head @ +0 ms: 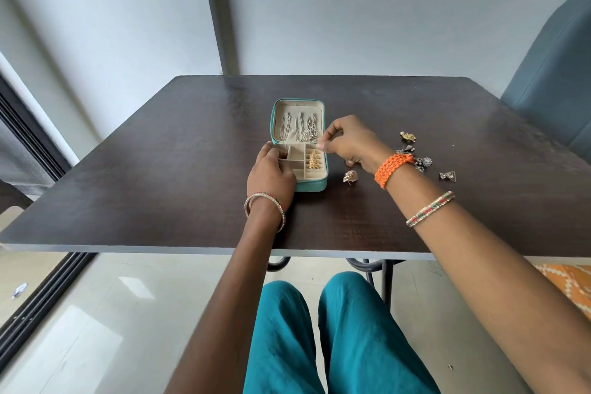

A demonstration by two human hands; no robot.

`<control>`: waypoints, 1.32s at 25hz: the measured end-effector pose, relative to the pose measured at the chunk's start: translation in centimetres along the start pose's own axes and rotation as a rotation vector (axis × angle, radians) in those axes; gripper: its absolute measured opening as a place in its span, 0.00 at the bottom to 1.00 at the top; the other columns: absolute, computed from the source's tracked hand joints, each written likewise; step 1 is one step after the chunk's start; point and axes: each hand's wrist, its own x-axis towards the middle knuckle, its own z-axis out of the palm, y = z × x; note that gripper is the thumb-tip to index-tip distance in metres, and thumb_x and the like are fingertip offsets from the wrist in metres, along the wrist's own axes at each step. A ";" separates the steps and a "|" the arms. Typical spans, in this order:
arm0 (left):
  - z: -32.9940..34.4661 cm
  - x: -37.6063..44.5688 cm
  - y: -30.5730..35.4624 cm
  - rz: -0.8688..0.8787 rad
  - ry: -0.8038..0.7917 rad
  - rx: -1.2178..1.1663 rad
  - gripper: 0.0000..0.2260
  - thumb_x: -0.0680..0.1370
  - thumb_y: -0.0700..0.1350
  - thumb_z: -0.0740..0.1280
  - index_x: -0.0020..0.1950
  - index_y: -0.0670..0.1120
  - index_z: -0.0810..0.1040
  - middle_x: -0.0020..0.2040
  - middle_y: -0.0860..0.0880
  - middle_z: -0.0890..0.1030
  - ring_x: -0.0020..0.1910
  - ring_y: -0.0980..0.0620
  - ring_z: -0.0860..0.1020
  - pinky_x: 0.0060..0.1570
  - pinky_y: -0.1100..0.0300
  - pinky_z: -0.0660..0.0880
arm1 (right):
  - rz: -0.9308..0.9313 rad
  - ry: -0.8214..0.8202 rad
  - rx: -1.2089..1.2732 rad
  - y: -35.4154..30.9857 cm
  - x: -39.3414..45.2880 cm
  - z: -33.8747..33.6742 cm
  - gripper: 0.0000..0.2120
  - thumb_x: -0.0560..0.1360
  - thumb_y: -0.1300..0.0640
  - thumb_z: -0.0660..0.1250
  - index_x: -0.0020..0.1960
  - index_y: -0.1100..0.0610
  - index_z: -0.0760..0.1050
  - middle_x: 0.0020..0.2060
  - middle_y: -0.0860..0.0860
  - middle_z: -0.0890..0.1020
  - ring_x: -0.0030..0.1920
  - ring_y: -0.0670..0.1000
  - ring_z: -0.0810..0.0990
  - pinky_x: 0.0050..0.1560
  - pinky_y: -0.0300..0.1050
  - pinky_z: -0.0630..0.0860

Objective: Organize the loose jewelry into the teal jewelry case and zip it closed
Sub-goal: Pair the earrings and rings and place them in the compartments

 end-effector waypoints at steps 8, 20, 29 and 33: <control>0.4 0.3 -0.6 0.016 0.084 -0.113 0.14 0.73 0.34 0.56 0.55 0.39 0.76 0.62 0.46 0.75 0.57 0.46 0.75 0.56 0.60 0.70 | -0.110 0.223 0.146 2.7 -1.1 -3.5 0.08 0.72 0.60 0.71 0.37 0.53 0.75 0.29 0.46 0.71 0.32 0.45 0.70 0.32 0.39 0.69; 0.5 -0.5 0.8 0.319 0.199 0.238 0.10 0.78 0.44 0.59 0.53 0.44 0.78 0.54 0.44 0.80 0.57 0.41 0.76 0.64 0.46 0.65 | -0.350 0.437 -0.448 9.6 -3.0 -5.4 0.08 0.72 0.60 0.65 0.47 0.50 0.79 0.42 0.45 0.81 0.50 0.53 0.77 0.50 0.47 0.70; 0.8 -2.5 2.7 0.907 0.100 0.520 0.15 0.72 0.49 0.61 0.56 0.52 0.78 0.54 0.54 0.81 0.68 0.45 0.68 0.67 0.43 0.45 | -0.444 0.240 -0.619 9.1 -1.9 -3.7 0.12 0.76 0.50 0.64 0.57 0.43 0.78 0.52 0.43 0.82 0.60 0.47 0.74 0.62 0.52 0.53; 1.6 -2.0 2.8 0.982 0.014 0.665 0.22 0.66 0.38 0.70 0.57 0.56 0.78 0.58 0.55 0.79 0.69 0.45 0.61 0.66 0.39 0.41 | -0.449 0.244 -0.575 9.1 -1.6 -3.7 0.08 0.76 0.56 0.65 0.50 0.48 0.80 0.48 0.45 0.83 0.56 0.50 0.76 0.59 0.51 0.56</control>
